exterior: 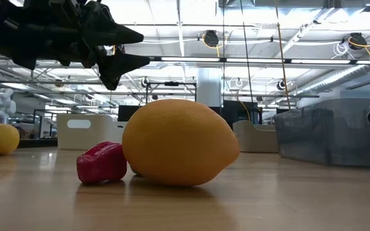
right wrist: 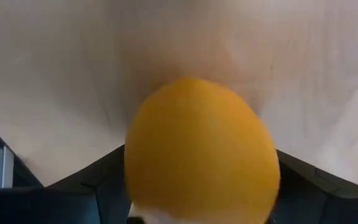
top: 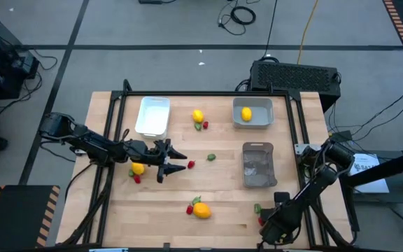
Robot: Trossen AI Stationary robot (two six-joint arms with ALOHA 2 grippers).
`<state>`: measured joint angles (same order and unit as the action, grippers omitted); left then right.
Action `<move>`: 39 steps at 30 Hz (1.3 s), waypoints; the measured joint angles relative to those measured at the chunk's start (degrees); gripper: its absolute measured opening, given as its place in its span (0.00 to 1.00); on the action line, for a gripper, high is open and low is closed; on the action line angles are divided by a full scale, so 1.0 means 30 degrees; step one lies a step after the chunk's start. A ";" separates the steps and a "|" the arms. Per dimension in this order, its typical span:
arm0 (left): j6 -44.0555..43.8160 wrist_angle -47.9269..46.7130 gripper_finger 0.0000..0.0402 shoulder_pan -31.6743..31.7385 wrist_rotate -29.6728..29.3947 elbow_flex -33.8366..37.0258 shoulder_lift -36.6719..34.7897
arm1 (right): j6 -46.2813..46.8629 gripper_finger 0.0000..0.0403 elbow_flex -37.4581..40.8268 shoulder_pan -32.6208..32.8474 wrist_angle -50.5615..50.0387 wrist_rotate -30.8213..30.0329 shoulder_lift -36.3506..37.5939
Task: Sort produce into baskets
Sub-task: Put the yellow lemon into the gray bin
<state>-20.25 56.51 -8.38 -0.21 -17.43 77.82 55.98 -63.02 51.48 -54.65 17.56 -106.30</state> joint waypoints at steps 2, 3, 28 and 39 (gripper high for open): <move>0.0000 0.0000 0.59 -0.0003 0.0000 0.0000 0.0000 | 0.0399 0.71 0.0130 0.0000 0.0314 0.0035 0.0000; 0.0000 0.0000 0.59 0.0000 0.0000 0.0000 0.0000 | 0.0698 0.71 0.0131 0.0000 0.0365 0.0044 0.0000; -0.0106 0.0009 0.59 0.0000 -0.0007 0.0000 0.0000 | 0.3096 0.59 -0.2206 -0.1008 -0.1405 0.0015 -0.0007; -0.0109 0.0016 0.59 0.0000 -0.0007 0.0000 0.0000 | 0.1111 0.58 -0.9192 -0.4294 -1.0215 -0.7478 -0.0007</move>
<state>-20.58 56.56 -8.38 -0.23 -17.43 77.82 59.31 -90.60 38.60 -85.30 -4.87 -106.32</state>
